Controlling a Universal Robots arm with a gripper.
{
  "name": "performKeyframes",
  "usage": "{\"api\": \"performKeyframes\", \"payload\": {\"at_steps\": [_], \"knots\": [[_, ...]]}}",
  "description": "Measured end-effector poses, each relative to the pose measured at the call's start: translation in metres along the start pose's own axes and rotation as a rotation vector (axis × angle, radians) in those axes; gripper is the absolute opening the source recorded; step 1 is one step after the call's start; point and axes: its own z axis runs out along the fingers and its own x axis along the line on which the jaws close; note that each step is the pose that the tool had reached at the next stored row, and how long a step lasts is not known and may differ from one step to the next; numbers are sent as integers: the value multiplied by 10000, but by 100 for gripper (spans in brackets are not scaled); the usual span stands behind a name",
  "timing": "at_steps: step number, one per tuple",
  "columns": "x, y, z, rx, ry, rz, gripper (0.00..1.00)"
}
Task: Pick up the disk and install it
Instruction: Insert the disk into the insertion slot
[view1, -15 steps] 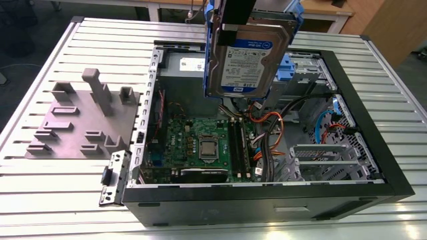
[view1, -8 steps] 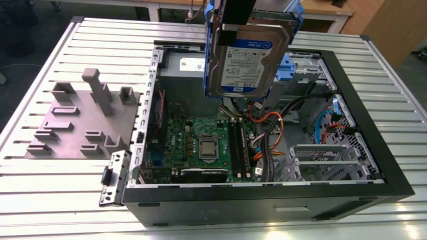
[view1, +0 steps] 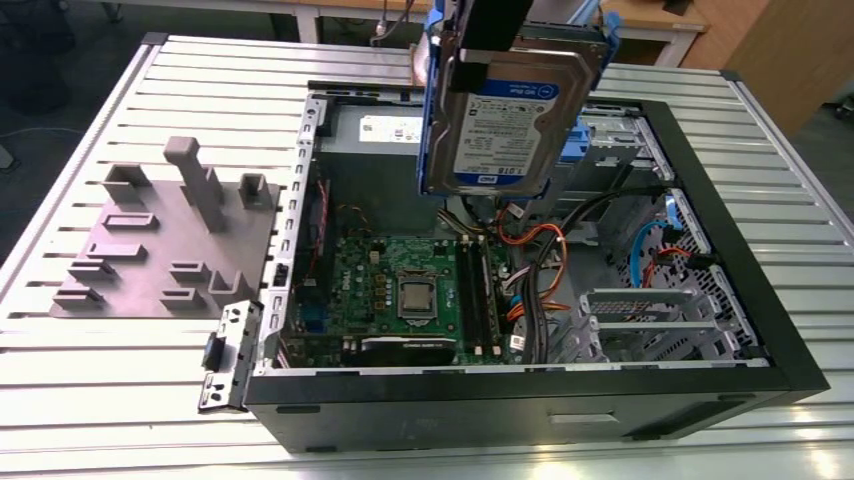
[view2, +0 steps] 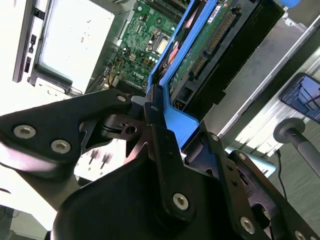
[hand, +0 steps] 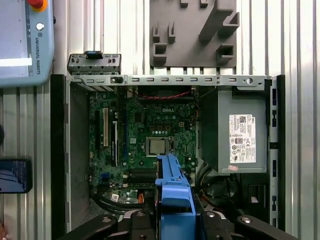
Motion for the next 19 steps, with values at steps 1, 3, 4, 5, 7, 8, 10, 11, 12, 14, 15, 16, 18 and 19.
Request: {"api": "performKeyframes", "payload": {"at_steps": [1, 3, 4, 5, 7, 8, 10, 11, 12, 14, 15, 16, 18, 19], "knots": [[3, -11, 0, 0, 1, 0, 36], [16, -18, -1, 0, 1, 0, 36], [25, -19, -1, 0, 1, 1, 36], [38, -19, -1, 0, 1, 1, 36], [67, -20, -1, 0, 0, 1, 36], [82, -20, -1, 0, 0, 1, 36], [99, -21, -2, 0, 0, 0, 36], [100, -20, -2, 0, 0, 2, 36], [100, -21, -2, 0, 0, 1, 36], [108, -21, -2, 0, 1, 0, 36], [108, -21, -2, 0, 1, 0, 36], [108, -21, -2, 0, 1, 0, 36], [108, -21, -2, 0, 1, 1, 36], [108, -21, -2, 0, 1, 0, 36]]}}
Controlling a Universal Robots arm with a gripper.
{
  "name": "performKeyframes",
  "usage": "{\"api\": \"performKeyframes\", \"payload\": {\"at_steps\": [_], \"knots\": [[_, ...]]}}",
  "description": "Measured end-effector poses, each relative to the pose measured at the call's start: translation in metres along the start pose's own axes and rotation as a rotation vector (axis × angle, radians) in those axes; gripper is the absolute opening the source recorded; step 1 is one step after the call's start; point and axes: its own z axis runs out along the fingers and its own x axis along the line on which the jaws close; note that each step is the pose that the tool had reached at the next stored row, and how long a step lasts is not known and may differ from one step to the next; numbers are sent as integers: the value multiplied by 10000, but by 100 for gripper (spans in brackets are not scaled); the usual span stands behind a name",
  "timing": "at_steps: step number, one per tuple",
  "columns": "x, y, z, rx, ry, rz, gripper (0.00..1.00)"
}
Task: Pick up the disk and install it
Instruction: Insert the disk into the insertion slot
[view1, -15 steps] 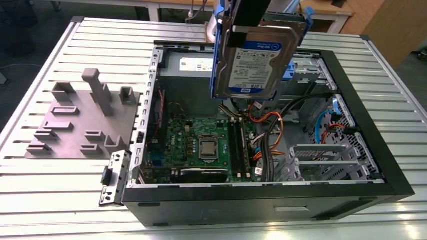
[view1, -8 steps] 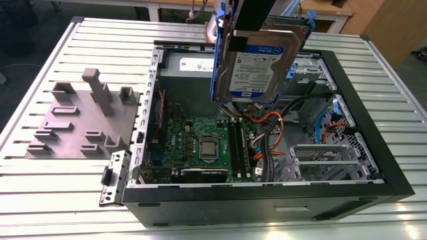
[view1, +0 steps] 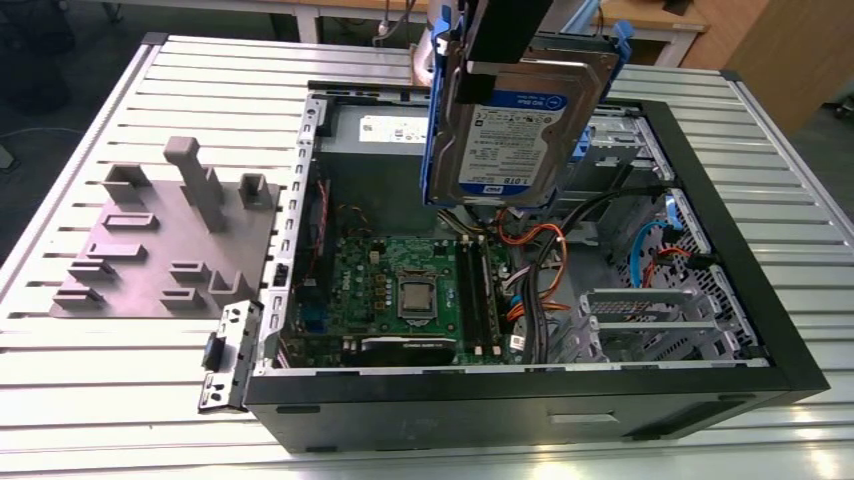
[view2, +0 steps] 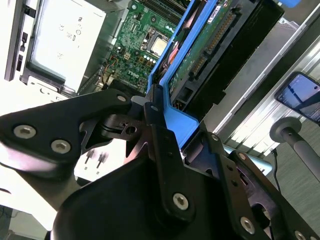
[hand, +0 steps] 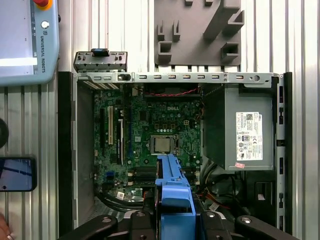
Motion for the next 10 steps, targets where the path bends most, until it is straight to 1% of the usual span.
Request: {"api": "performKeyframes", "payload": {"at_steps": [6, 8, 10], "knots": [[11, -1, 0, 0, 1, -2, 36], [44, -1, 0, 0, 2, 0, 36], [96, -2, 0, 1, 1, 0, 36]]}}
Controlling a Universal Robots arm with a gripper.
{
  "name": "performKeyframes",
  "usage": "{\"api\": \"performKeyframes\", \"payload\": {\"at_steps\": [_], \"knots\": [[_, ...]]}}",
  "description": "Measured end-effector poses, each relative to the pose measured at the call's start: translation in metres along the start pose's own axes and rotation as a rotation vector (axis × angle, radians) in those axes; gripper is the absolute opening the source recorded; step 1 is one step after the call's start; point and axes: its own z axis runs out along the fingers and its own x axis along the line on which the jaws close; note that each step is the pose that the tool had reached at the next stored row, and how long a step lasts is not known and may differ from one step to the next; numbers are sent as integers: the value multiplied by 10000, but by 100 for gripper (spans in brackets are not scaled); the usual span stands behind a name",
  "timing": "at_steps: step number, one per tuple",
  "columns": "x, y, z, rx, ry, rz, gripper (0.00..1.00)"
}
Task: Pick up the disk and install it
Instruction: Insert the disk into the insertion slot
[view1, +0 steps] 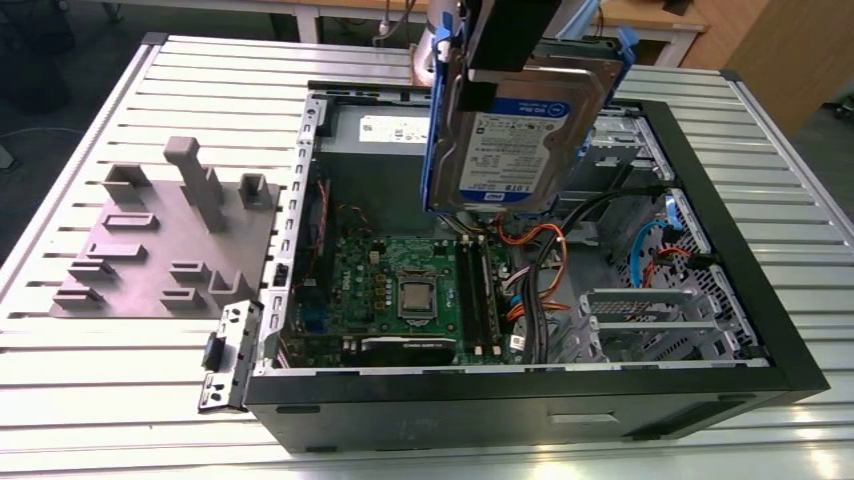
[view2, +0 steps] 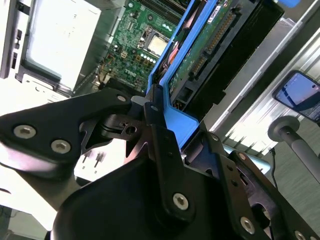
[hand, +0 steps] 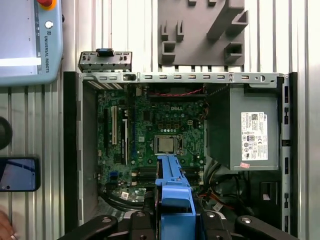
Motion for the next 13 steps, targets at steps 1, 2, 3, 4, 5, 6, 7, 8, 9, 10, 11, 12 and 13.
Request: {"api": "performKeyframes", "payload": {"at_steps": [1, 2, 3, 4, 5, 6, 7, 8, 9, 10, 11, 12, 13], "knots": [[28, -1, 0, 0, 0, 1, 36], [49, -2, -1, 0, 1, 0, 36], [68, -3, -1, -1, 3, 0, 36], [83, -5, 0, -1, 2, 0, 36], [95, -10, 1, 0, 2, 1, 36], [103, -21, 3, 0, 1, 1, 36], [109, -39, 4, 0, 0, 1, 36], [111, -62, 6, 0, -1, 1, 36], [114, -89, 7, 0, 0, 1, 36], [114, -118, 7, 0, 1, 0, 36], [115, -144, 9, 0, 1, 0, 36], [116, -169, 11, 0, 0, 0, 36], [117, -191, 12, 0, 0, 0, 36]]}}
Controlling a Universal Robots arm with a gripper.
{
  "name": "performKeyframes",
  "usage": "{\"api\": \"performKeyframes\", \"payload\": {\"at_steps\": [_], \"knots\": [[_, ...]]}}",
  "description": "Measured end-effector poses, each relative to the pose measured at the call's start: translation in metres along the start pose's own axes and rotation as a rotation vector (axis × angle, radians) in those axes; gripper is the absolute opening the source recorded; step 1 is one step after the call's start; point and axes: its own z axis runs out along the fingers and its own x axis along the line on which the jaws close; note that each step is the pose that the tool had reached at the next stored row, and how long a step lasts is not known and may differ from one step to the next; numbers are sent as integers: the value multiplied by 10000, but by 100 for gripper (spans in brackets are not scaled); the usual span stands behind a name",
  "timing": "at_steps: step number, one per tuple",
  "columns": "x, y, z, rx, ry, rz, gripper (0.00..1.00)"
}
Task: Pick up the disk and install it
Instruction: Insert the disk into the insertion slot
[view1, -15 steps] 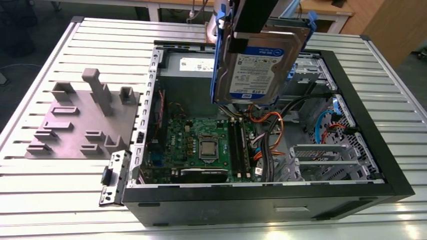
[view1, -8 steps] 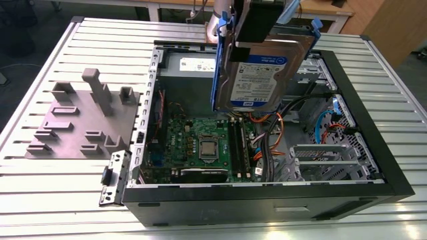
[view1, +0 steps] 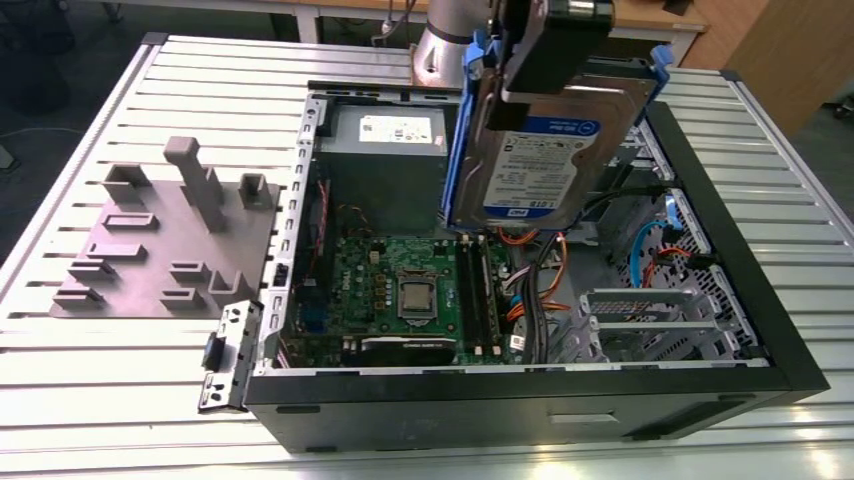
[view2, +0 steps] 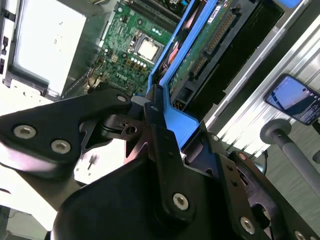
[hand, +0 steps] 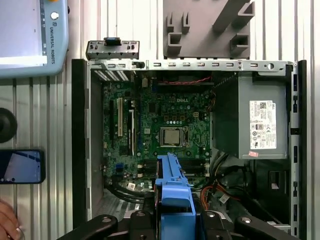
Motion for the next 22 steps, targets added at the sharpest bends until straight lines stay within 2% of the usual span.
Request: {"api": "performKeyframes", "payload": {"at_steps": [5, 12, 14, 22], "knots": [[23, -38, 2, -1, 2, 0, 36], [207, -71, 9, -1, 2, 0, 36], [238, -115, 16, -1, 2, 1, 36], [284, -400, 66, -2, 3, 0, 36]]}}
